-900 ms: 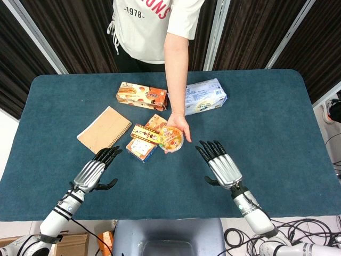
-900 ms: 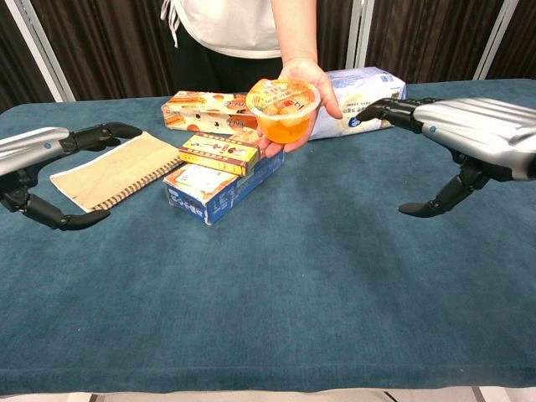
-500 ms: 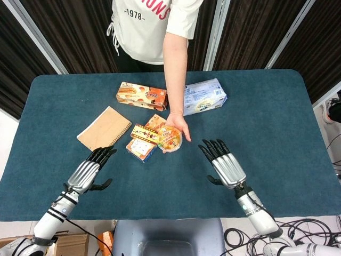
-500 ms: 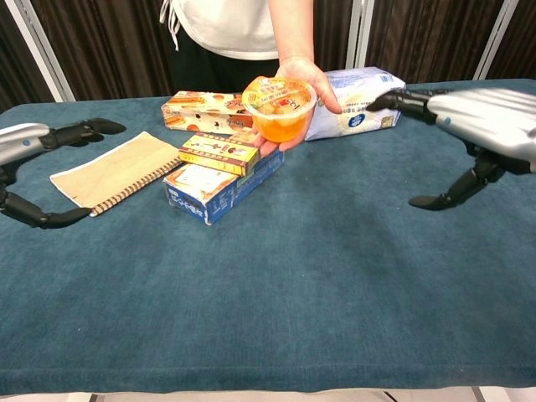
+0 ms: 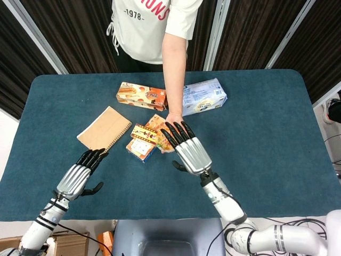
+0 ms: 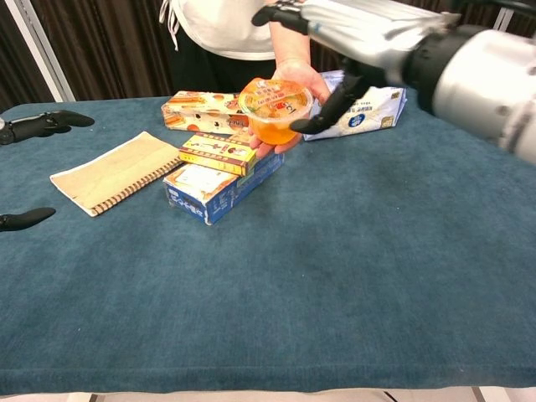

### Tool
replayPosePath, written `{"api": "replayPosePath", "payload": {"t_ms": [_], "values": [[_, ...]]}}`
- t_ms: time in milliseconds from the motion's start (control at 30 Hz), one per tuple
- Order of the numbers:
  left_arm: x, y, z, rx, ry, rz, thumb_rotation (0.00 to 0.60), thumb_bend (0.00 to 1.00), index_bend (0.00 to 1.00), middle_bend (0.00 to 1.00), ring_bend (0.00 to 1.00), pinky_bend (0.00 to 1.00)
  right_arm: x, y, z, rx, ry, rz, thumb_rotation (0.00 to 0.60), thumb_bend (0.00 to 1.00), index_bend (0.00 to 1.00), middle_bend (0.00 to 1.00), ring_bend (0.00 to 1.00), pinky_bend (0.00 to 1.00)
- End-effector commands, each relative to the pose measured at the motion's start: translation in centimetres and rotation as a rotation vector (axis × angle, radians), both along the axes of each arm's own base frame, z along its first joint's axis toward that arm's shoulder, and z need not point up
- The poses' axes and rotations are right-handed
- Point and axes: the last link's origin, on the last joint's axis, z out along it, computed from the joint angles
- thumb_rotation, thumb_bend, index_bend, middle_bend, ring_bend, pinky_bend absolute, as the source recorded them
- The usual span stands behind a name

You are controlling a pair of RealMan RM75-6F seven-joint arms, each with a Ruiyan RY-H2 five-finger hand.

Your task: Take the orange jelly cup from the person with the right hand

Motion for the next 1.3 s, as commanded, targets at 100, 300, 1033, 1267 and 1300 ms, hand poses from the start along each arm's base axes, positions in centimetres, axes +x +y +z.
{"api": "replayPosePath", "payload": {"t_ms": [100, 300, 1033, 1267, 1300], "values": [[-0.2, -0.3, 0.3, 0.011, 0.015, -0.011, 0.6, 0.34, 0.0, 0.0, 0.0, 0.0, 2.9, -1.7, -2.1, 0.02, 0.055, -0.072, 0.6, 0.15, 0.0, 0.0, 0.0, 0.07], [-0.4, -0.3, 0.7, 0.023, 0.019, -0.007, 0.6, 0.34, 0.0, 0.0, 0.0, 0.0, 2.9, -2.6, -2.8, 0.014, 0.079, -0.114, 0.6, 0.15, 0.0, 0.0, 0.0, 0.07], [-1.2, -0.1, 1.4, 0.026, 0.006, 0.021, 0.6, 0.34, 0.0, 0.0, 0.0, 0.0, 2.4, -3.9, -4.5, -0.045, 0.007, -0.103, 0.6, 0.15, 0.62, 0.42, 0.53, 0.71], [-1.1, -0.2, 1.8, 0.04, 0.0, 0.016, 0.6, 0.34, 0.0, 0.0, 0.0, 0.0, 2.7, -3.3, -1.9, -0.083, -0.072, -0.058, 0.6, 0.15, 0.66, 0.45, 0.56, 0.74], [-1.1, -0.2, 1.9, 0.043, -0.001, 0.016, 0.6, 0.34, 0.0, 0.0, 0.0, 0.0, 2.7, -3.1, -1.0, -0.09, -0.09, -0.045, 0.6, 0.15, 0.66, 0.45, 0.56, 0.74]]}}
